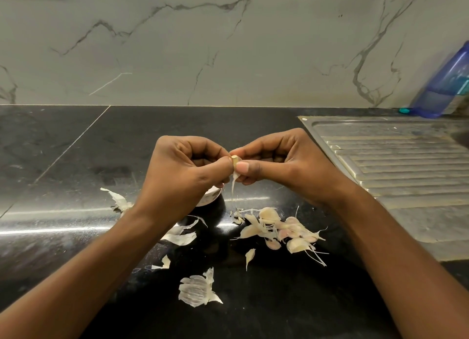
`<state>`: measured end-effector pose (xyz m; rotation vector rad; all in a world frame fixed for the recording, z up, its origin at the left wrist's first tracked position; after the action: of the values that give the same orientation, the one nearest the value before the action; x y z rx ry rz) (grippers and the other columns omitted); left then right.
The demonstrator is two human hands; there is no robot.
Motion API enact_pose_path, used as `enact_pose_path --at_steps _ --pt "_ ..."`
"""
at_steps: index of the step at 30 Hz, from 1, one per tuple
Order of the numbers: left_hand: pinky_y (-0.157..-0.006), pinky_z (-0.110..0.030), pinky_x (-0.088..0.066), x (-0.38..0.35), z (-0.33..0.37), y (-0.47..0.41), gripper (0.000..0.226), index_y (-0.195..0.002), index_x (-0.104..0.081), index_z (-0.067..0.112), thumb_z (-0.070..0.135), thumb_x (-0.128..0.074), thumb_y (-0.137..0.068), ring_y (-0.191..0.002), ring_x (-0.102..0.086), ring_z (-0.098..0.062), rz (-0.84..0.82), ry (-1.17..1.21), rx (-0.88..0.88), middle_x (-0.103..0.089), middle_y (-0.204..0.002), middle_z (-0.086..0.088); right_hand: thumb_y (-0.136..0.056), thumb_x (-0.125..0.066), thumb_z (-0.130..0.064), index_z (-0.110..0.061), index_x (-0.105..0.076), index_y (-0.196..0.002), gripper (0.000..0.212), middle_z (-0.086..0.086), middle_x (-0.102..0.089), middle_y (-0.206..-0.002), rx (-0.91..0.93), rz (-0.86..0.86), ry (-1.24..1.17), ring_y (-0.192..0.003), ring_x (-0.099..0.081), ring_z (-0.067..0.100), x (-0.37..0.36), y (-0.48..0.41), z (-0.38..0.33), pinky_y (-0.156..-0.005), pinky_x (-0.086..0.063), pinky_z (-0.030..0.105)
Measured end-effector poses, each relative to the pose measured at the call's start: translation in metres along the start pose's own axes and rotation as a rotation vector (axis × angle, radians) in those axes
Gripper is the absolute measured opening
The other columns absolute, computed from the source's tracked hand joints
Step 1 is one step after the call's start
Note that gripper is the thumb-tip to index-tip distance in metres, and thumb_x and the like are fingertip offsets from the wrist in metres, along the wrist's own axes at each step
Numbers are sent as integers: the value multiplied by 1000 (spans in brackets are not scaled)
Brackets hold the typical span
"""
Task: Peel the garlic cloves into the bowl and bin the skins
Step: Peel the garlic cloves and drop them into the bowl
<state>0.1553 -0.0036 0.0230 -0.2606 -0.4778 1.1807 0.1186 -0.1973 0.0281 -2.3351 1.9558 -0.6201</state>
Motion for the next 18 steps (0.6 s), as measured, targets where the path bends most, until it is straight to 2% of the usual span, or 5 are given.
enact_pose_path --at_steps 7,13,18 --pt "-58 -24 -56 -1 -2 -2 11 -79 -78 0 -7 -75 -86 -55 -68 -20 8 9 31 -73 -66 -13 -93 -75 1 2 -73 -119 26 16 -80 -105 11 20 -52 -95 -79 31 2 0 1 -85 -65 37" --pt "-59 -24 -57 0 -1 -2 13 -80 -77 -1 -10 -71 -88 -57 -68 -22 23 23 31 -73 -67 -13 -95 -73 -2 1 -72 -120 25 15 -80 -111 51 76 -63 -106 -77 32 10 -1 0 -92 -63 41" --pt "-60 -25 -58 2 -1 -2 13 -81 -77 -1 -10 -71 -88 -58 -71 -24 39 35 41 -74 -69 -13 -95 -71 -4 -1 -71 -119 24 14 -80 -113 91 143 -106 -110 -76 29 19 0 -3 -92 -62 36"
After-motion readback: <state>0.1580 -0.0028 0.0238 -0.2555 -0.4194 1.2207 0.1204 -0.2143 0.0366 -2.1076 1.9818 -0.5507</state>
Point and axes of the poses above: each hand's wrist, its own y-axis away from the middle knuckle, its own x-axis out of the back of the hand, z = x × y, the point moved 4 cm from there along -y, towards the middle knuckle
